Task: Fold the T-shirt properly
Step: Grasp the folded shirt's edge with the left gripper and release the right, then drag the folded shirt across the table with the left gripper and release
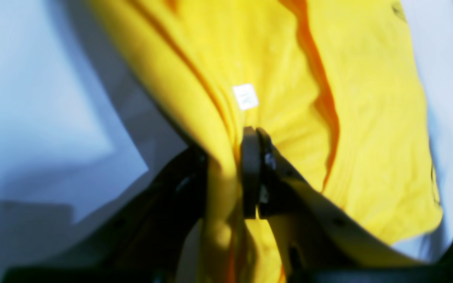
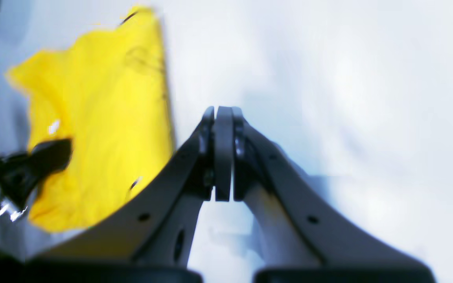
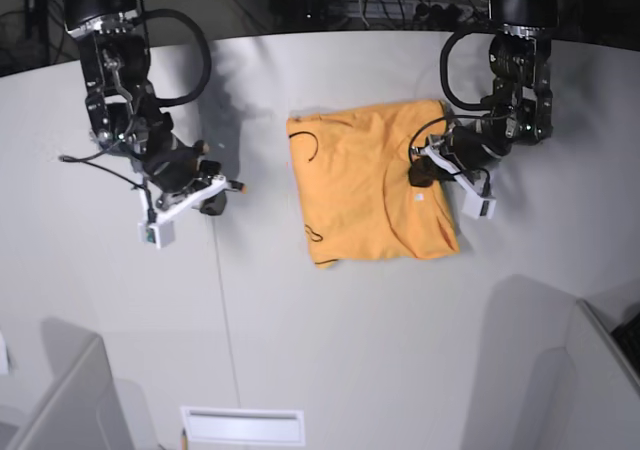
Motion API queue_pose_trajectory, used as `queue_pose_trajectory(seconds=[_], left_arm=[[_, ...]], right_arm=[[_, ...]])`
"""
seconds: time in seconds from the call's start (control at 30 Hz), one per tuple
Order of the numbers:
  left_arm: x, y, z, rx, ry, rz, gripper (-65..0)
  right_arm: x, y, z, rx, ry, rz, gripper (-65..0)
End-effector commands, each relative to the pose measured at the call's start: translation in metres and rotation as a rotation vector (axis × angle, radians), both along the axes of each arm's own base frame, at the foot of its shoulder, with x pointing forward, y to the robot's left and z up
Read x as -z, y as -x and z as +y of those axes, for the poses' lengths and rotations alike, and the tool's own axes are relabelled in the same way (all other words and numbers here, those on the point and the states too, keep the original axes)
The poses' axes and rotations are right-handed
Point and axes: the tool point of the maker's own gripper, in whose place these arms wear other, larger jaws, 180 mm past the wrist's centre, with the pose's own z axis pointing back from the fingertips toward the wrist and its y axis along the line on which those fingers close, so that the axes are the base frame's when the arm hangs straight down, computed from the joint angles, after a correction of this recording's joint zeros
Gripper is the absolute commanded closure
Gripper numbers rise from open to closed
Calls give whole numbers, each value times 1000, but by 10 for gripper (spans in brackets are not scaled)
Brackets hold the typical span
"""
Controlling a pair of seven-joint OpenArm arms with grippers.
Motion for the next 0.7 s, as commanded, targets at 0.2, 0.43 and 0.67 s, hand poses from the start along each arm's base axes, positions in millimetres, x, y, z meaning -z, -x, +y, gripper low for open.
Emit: queue_pose_trajectory(seconds=[0.2, 0.43, 0.67], left_arm=[[2, 2, -9, 253, -158, 24, 0], [-1, -1, -34, 522, -284, 7, 0], [3, 0, -73, 797, -428, -44, 0]], right_arm=[[-2, 5, -65, 129, 26, -40, 0], [29, 45, -130, 327, 32, 46, 0], [35, 79, -146, 402, 24, 67, 0]])
